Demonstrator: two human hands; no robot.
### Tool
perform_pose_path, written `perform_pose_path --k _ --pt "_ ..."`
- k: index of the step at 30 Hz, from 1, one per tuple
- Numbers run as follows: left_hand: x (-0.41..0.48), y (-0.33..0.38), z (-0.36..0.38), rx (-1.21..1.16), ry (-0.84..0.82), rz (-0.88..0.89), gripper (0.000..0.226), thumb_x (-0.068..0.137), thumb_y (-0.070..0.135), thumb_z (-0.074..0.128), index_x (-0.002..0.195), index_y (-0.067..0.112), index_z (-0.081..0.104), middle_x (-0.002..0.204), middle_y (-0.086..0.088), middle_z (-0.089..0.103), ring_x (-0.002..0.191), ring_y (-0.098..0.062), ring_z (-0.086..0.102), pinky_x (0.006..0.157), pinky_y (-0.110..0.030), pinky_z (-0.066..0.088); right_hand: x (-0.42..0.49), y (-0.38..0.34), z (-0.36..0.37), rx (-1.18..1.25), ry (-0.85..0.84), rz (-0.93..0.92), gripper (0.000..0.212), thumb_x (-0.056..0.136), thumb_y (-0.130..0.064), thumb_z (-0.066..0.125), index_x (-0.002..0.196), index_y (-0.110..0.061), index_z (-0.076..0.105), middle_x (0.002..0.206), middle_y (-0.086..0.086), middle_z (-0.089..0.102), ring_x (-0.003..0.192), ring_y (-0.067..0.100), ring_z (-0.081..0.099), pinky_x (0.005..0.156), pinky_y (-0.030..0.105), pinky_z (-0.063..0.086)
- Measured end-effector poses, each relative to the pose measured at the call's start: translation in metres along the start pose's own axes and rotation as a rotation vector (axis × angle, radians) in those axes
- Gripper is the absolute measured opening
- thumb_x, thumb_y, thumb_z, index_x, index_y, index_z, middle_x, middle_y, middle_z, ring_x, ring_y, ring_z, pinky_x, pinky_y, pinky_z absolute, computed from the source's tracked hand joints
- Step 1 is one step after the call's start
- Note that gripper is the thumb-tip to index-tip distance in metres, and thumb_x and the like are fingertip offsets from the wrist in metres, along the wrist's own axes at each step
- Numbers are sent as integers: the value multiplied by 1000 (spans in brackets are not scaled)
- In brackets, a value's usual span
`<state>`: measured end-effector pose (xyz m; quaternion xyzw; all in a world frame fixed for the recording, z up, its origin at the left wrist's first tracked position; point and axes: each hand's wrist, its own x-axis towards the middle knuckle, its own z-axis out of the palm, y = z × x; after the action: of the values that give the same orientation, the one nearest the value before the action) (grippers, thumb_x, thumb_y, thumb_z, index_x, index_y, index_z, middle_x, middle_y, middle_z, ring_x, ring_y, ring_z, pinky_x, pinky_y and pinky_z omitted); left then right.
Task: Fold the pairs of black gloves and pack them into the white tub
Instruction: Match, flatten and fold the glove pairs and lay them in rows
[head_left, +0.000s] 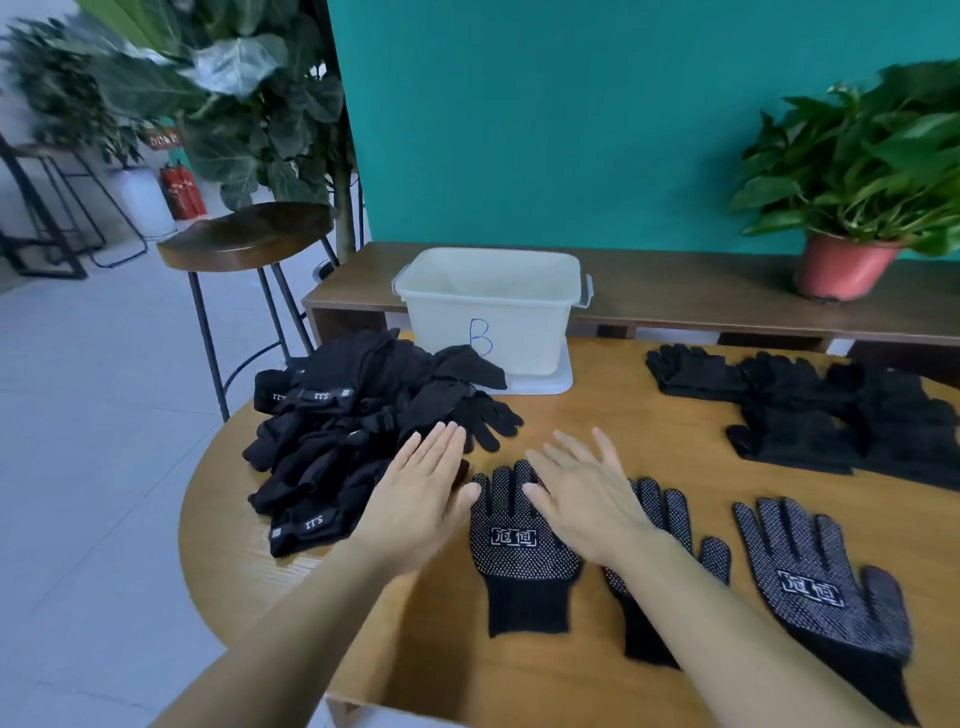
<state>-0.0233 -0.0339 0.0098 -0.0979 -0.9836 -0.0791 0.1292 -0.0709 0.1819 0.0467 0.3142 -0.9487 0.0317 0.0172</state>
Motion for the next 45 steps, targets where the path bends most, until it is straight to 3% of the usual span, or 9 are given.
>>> perform_pose_path --k 5,11,15,22,26,31,35,39,45 --pt "30 -32 -8 79 36 -12 84 95 62 0 157 8 17 163 -3 13 152 -12 4 120 -26 -11 48 0 -6 -43 84 -41 44 104 -41 31 140 -21 46 138 -2 56 147 21 21 118 47 -3" --pt "63 -66 6 189 99 -129 67 92 36 64 148 6 42 154 -7 43 146 -19 33 121 -31 -4 114 -5 11 -92 187 -98 31 96 -37 52 122 -21 58 118 -3 67 138 25 37 111 45 8" --pt "72 -78 16 246 204 -191 39 67 29 86 102 15 76 105 2 75 110 -19 68 115 -40 20 149 -16 32 -112 263 -138 44 74 -38 79 113 -19 68 109 1 71 124 27 56 108 50 33" --pt "81 -84 19 279 309 -151 11 72 14 81 72 22 74 71 11 71 82 -14 71 110 -44 25 170 -34 36 -99 202 -135 28 75 -35 78 100 -25 72 115 4 69 126 29 53 105 51 39" --pt "90 -77 8 281 269 -143 23 67 7 80 62 22 64 53 11 58 62 -15 64 104 -43 28 171 -39 22 -161 158 -192 23 96 -28 55 113 -24 70 131 3 60 141 30 31 115 50 17" --pt "85 -68 -8 198 205 -212 14 80 41 74 86 28 71 69 12 68 79 -14 68 104 -47 34 165 -40 0 9 279 -105 29 98 -19 43 107 -24 70 113 -6 69 136 20 36 112 40 17" --pt "76 -62 -26 153 258 -265 12 91 28 60 94 26 72 75 8 71 84 -17 68 108 -43 31 152 -32 -21 87 345 -45 29 97 -18 44 105 -26 70 108 -7 70 133 16 38 111 36 13" --pt "79 -41 -58 -42 416 -302 11 93 24 64 96 24 74 83 7 75 83 -19 69 102 -39 39 128 -22 -46 146 408 -8 30 100 -24 42 107 -25 72 108 -7 71 127 15 43 110 34 15" --pt "84 -8 -108 -752 439 -436 9 89 22 71 84 15 76 79 1 74 76 -17 68 75 -41 57 85 0 -71 268 446 105 28 100 -28 47 94 -27 75 95 -7 70 109 14 52 100 31 23"
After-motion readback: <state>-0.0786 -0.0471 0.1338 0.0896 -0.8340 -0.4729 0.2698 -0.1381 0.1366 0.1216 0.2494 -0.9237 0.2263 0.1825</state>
